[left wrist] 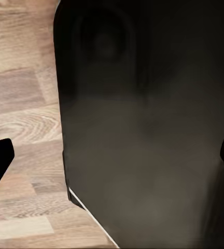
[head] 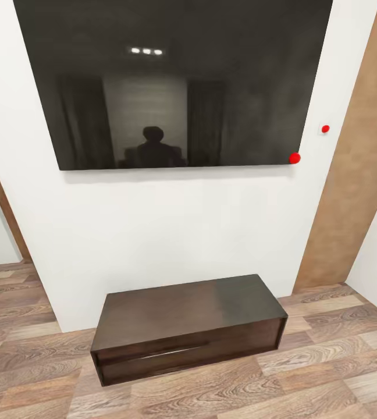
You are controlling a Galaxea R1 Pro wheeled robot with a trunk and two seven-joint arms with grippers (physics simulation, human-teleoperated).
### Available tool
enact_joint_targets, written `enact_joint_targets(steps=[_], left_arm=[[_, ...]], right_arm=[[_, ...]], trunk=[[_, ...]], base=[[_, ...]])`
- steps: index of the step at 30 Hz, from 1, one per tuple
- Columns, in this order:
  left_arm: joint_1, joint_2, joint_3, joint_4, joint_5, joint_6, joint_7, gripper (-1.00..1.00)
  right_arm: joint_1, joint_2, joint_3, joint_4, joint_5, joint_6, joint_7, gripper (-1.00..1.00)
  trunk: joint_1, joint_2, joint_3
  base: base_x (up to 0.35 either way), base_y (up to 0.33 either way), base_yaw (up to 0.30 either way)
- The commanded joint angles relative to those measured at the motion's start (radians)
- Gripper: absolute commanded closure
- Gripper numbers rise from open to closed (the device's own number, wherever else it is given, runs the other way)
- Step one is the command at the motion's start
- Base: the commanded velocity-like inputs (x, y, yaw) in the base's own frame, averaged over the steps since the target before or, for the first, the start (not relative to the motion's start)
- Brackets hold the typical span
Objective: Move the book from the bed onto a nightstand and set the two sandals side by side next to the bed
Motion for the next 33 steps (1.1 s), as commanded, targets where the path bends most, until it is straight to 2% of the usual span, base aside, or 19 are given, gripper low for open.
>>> enact_joint_targets(steps=[1,4,16,33], left_arm=[[0.006,-0.006,0.006,-0.006,0.006,0.006,0.006,-1.00],[0.021,-0.001,0.023,-0.022,0.023,0.023,0.023,-1.00],[0.021,-0.001,0.090,-0.089,0.090,0.090,0.032,-1.00],[0.021,-0.001,0.092,-0.185,0.185,0.182,0.032,-1.00]], right_arm=[[-0.006,0.006,0.006,-0.006,0.006,0.006,0.006,-1.00],[-0.023,0.022,0.023,-0.023,0.015,0.023,0.007,-1.00],[-0.077,0.022,0.091,-0.091,0.015,0.090,0.007,-1.00],[-0.077,0.022,0.186,-0.187,0.015,0.185,0.007,-1.00]], trunk=[[0.000,0.000,0.000],[0.000,0.000,0.000],[0.000,0.000,0.000],[0.000,0.000,-0.001]], base=[[0.000,0.000,0.000],[0.000,0.000,0.000],[0.000,0.000,0.000],[0.000,0.000,0.000]])
